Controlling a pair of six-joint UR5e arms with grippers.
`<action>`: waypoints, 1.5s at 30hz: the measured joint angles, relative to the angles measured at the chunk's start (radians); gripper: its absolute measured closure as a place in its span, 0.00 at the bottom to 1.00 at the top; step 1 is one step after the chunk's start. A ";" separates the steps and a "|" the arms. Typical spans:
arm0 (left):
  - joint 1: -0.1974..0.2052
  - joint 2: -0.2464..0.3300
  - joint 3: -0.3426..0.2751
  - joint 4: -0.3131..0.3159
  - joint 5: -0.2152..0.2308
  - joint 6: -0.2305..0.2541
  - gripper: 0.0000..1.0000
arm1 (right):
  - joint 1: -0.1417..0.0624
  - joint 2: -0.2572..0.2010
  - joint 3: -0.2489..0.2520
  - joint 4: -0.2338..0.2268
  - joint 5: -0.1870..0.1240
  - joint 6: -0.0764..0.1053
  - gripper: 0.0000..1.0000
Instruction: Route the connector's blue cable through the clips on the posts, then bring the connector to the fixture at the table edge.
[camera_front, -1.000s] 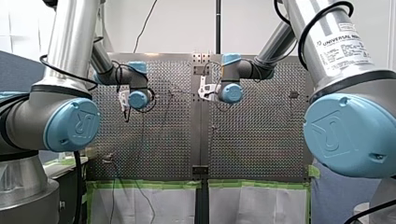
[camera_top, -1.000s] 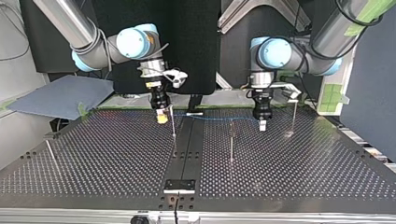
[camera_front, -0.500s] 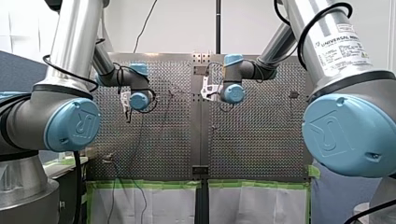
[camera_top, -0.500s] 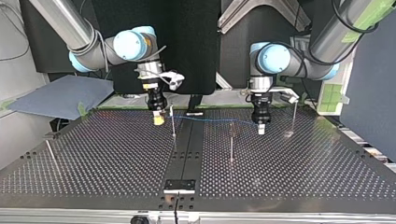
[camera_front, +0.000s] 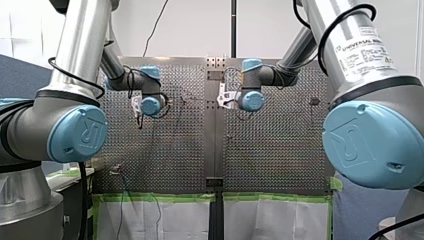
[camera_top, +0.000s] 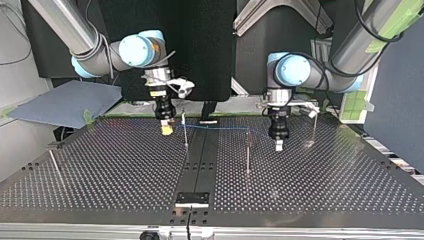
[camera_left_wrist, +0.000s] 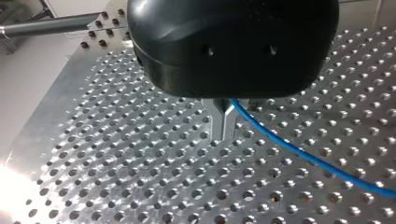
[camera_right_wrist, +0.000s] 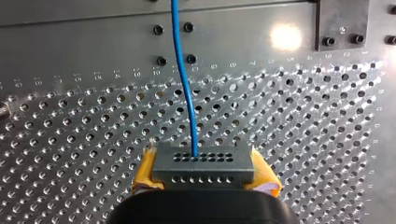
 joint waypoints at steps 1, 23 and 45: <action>0.000 0.000 0.003 -0.002 0.000 0.000 1.00 | -0.002 0.000 0.000 -0.001 -0.001 0.000 1.00; 0.003 -0.044 0.072 -0.040 0.023 -0.002 1.00 | -0.052 0.003 -0.003 -0.019 -0.038 0.000 1.00; 0.017 -0.044 0.082 -0.070 0.026 -0.010 0.39 | -0.066 0.030 -0.048 0.008 -0.057 -0.003 1.00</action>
